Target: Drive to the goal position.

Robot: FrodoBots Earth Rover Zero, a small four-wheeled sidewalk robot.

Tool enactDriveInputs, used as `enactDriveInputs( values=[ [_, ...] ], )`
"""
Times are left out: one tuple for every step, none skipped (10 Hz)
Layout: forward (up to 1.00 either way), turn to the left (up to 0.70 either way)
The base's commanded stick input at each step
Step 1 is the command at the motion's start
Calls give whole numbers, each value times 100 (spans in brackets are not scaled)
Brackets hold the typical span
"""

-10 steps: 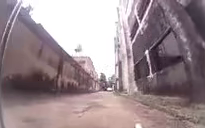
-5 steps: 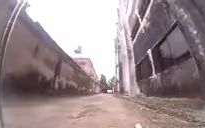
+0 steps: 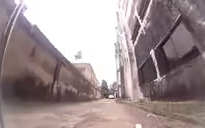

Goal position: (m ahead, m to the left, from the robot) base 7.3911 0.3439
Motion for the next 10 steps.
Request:
enactDriveInputs(
  values=[
    [78,3],
    [78,3],
    [78,3],
    [78,3],
    [79,3],
    [79,-6],
    [78,-28],
    [78,3],
    [78,3],
    [78,3]
  ],
)
